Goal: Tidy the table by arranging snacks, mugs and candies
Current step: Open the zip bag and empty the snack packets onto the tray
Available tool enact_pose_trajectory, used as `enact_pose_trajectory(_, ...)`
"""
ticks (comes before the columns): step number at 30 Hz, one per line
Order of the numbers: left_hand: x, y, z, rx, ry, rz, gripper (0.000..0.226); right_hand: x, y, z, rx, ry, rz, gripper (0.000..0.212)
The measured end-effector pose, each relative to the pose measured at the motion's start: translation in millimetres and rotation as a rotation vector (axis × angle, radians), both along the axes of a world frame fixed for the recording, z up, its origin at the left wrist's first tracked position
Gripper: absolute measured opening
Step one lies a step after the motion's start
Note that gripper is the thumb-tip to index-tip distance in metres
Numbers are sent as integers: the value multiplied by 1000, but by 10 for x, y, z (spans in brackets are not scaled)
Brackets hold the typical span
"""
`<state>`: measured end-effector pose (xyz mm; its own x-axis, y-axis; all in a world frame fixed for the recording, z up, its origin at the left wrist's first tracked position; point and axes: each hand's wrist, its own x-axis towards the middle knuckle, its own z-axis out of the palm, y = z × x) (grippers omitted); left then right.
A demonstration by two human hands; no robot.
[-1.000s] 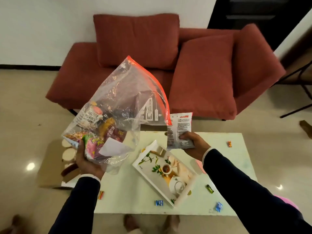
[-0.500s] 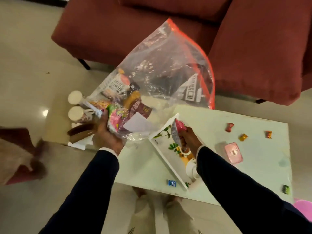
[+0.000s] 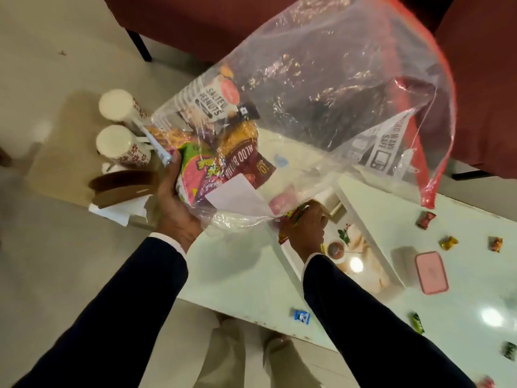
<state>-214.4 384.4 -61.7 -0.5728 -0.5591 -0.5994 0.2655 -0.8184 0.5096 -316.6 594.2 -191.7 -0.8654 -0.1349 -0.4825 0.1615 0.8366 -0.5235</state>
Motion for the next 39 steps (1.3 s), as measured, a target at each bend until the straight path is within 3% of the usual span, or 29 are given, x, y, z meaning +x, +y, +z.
enact_pose_trajectory(5,149,-127,-109,5,98,-57,84,111,4,-50,46,150,22,90)
enact_pose_trajectory(9,209,-136,-66,1,142,-98,83,265,241,-106,-178,110,16,40)
enact_pose_trajectory(12,241,-146,-97,9,146,-51,59,223,195,-98,-150,-21,46,19)
enact_pose_trajectory(15,251,-150,-150,-16,110,-71,68,133,55,-135,-84,-90,-18,24)
enact_pose_trajectory(18,234,-79,-164,-16,96,-48,42,84,34,-124,-29,-162,6,28)
enact_pose_trajectory(20,239,-45,-203,-4,75,-40,40,32,94,-71,-34,-212,57,29)
enact_pose_trajectory(23,280,-17,-312,20,0,-75,74,-87,521,96,-216,-278,-64,17)
enact_pose_trajectory(25,298,62,-339,59,12,-149,55,-156,868,464,-360,-330,-216,27)
enact_pose_trajectory(28,286,176,-351,60,18,-271,26,-430,1133,1249,-591,-112,-259,13)
enact_pose_trajectory(29,284,201,-366,74,38,-303,29,-542,1175,1513,-606,-41,-239,15)
enact_pose_trajectory(31,285,251,-454,113,15,-392,63,-689,1285,1885,-654,-5,-164,21)
enact_pose_trajectory(32,283,286,-482,143,1,-410,67,-710,1329,1999,-681,-21,-114,24)
enact_pose_trajectory(34,260,442,-469,193,1,-479,62,-724,1458,2109,-621,-61,-8,25)
enact_pose_trajectory(37,201,672,-394,236,1,-504,22,-766,1522,2147,-540,-123,144,19)
enact_pose_trajectory(38,185,722,-399,237,-23,-526,19,-776,1516,2109,-600,-197,189,26)
enact_pose_trajectory(39,172,766,-399,231,-30,-565,21,-777,1517,2048,-693,-297,204,46)
